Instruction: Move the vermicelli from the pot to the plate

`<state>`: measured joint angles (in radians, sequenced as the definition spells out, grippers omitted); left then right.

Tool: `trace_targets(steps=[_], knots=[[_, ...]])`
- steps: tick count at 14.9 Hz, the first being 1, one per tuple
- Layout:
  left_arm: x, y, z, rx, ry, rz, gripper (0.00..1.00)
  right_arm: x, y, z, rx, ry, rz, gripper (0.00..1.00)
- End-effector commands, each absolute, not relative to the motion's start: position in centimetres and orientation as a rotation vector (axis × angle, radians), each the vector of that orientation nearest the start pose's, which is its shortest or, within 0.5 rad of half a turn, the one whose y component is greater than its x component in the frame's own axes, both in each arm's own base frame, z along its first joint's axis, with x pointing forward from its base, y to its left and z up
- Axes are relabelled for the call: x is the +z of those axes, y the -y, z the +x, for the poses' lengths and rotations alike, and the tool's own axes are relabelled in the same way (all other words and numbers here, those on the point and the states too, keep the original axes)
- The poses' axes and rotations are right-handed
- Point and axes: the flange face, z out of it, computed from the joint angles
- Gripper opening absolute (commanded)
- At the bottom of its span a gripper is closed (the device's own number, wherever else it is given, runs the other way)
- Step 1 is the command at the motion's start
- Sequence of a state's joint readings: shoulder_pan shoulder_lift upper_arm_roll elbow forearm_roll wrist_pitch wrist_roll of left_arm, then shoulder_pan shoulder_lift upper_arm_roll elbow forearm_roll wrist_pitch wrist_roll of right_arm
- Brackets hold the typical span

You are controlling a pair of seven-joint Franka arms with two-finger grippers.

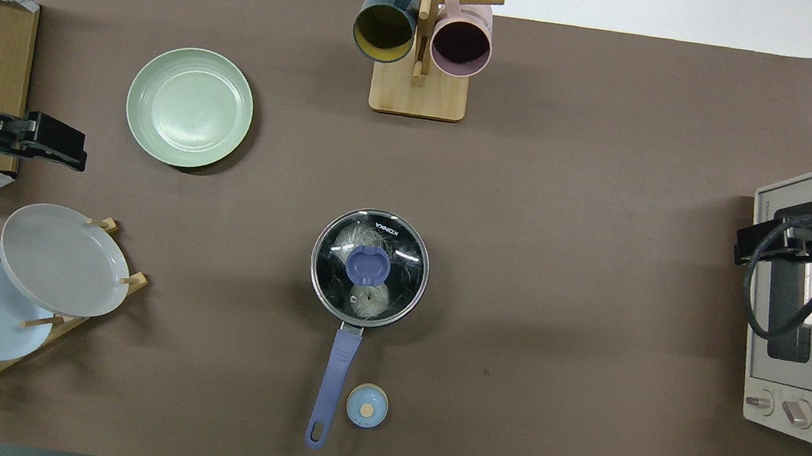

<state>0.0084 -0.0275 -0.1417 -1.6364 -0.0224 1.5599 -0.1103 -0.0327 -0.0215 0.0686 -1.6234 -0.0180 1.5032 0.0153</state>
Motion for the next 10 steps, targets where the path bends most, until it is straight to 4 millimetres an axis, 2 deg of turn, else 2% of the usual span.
trace_targets(steps=[1,8,9,10], knots=[[61.0,7.3,53.3,0.085,-0.031,-3.158,1.0,60.9,-1.4,53.6,0.142,0.043,-3.143,1.0],[61.0,7.3,53.3,0.085,-0.033,-3.158,1.0,60.5,-2.4,53.5,0.147,0.031,-3.122,1.0],[61.0,7.3,53.3,0.085,-0.033,-3.158,1.0,60.4,-3.5,53.5,0.15,0.038,-3.113,1.0],[61.0,7.3,53.3,0.085,-0.033,-3.158,1.0,60.3,-6.0,53.5,0.152,0.055,-3.116,1.0]])
